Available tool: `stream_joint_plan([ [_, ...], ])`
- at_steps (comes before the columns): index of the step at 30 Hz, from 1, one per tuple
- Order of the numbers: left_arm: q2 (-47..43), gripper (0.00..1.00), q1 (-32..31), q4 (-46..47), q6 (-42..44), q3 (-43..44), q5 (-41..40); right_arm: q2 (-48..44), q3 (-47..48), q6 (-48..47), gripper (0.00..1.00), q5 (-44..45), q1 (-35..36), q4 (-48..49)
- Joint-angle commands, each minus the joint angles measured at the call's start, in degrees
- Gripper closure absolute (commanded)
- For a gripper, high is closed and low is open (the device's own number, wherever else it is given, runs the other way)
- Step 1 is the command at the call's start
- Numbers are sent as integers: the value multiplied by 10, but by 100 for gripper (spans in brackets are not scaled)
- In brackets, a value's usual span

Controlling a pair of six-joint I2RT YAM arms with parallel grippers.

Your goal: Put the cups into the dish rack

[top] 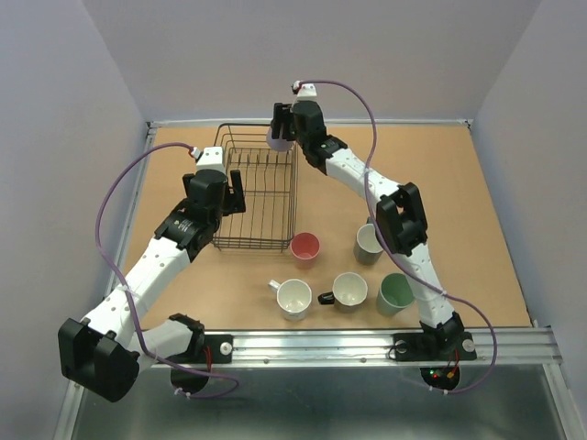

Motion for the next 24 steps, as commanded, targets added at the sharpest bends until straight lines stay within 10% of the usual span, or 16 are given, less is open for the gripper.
stream_joint_plan([
  [1, -5, 16, 3, 25, 7, -2, -4, 11, 35, -12, 99, 22, 4, 30],
  [19, 11, 18, 8, 24, 6, 2, 12, 73, 58, -24, 99, 55, 7, -65],
  [24, 17, 19, 14, 24, 4, 3, 19, 88, 64, -23, 59, 52, 8, -76],
])
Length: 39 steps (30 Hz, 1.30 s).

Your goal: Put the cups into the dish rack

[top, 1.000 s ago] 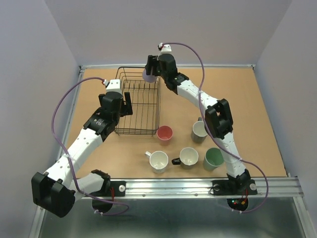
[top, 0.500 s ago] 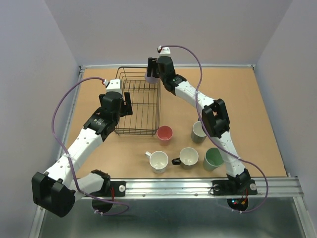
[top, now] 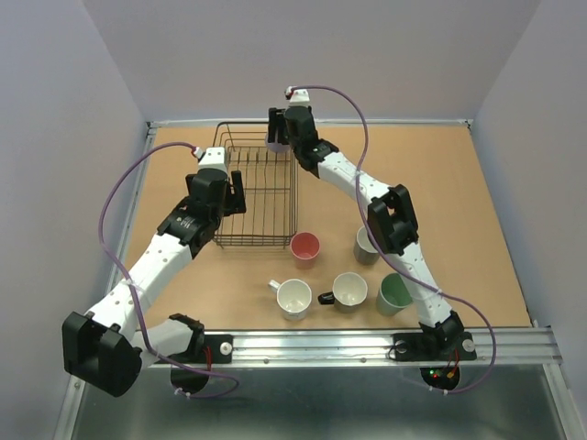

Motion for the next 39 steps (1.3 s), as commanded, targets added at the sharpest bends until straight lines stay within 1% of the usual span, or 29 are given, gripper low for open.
stream_joint_plan([
  [1, -1, 19, 7, 24, 4, 3, 4, 34, 14, -8, 44, 8, -1, -65],
  [2, -2, 19, 7, 24, 4, 3, 5, 36, 14, -9, 37, 7, -1, -66],
  [3, 0, 19, 8, 24, 4, 3, 7, 37, 14, -8, 24, 9, -1, -67],
  [4, 0, 19, 8, 24, 5, 3, 8, 39, 13, -9, 19, 10, -1, -67],
  [9, 2, 19, 9, 24, 4, 3, 10, 36, 2, -10, 16, 20, 1, -68],
  [10, 1, 19, 10, 24, 4, 3, 10, 36, -1, -11, 14, 23, 2, -67],
  [12, 2, 19, 11, 24, 3, 3, 13, 36, -3, -16, 2, 31, 4, -67],
  [13, 2, 19, 11, 24, 3, 4, 15, 34, -4, -18, 0, 32, 4, -68],
  [23, 3, 19, 15, 24, 4, 2, 18, 4, -32, -18, 0, 44, 4, -69],
  [31, 5, 20, 16, 25, 3, 0, 17, -58, -68, -13, 0, 67, 4, -67],
  [39, 10, 19, 16, 24, 4, -1, 14, -129, -108, -6, 0, 53, 4, -68],
])
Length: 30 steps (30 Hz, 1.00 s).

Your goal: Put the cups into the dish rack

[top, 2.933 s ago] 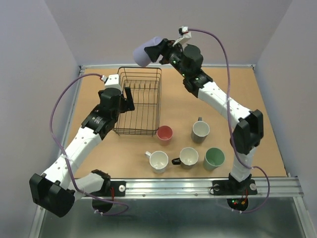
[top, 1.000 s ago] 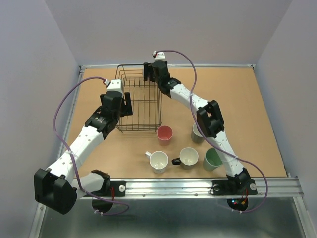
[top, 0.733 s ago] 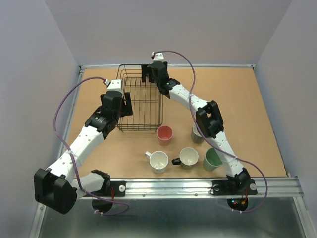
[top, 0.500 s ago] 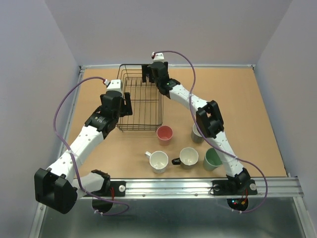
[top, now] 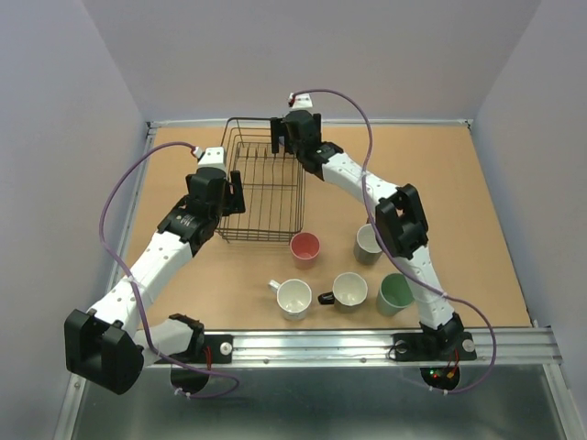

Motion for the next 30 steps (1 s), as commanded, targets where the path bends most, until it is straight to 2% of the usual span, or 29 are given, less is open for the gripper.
stream_joint_plan([
  [1, -1, 20, 2, 24, 4, -1, -6, -78, -30, 5, 0, 8, -4, 1],
  [9, 0, 19, 2, 24, 5, -1, -6, -176, -112, 17, 0, 0, -3, 1],
  [15, -17, 20, -1, 53, 20, -13, 76, -309, -248, 35, 0, 2, -3, 3],
  [19, -8, 21, -16, 56, 22, -11, 100, -399, -337, 48, 0, 10, -3, 5],
  [21, 1, 23, -49, 54, 24, -4, 108, -454, -391, 56, 0, 10, -3, 9],
  [25, 28, 23, -135, 37, 21, 20, 62, -521, -466, 64, 0, 7, -3, 10],
  [30, 43, 24, -158, 24, -15, 24, 49, -607, -533, 74, 0, -7, -3, 11],
])
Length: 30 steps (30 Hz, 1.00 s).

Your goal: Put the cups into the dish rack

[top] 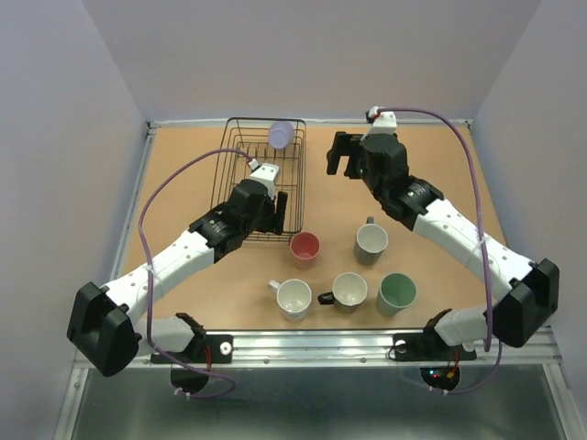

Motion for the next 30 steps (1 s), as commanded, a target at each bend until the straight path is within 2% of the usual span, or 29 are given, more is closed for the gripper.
stream_joint_plan([
  [1, -5, 24, -7, -1, -27, 23, -21, -52, -47, 12, 0, -6, -2, 20],
  [6, 19, 26, -31, -3, -35, 24, -2, -117, -104, 29, 0, -17, -3, 20],
  [15, 72, 31, -86, -15, -77, 21, -29, -168, -145, 29, 0, -19, -3, 18],
  [24, 59, 36, -120, -27, -135, 3, -40, -195, -170, 27, 0, -17, -3, 13],
  [30, 39, 36, -159, -82, -175, 29, -93, -203, -175, 27, 0, -17, -3, 9],
])
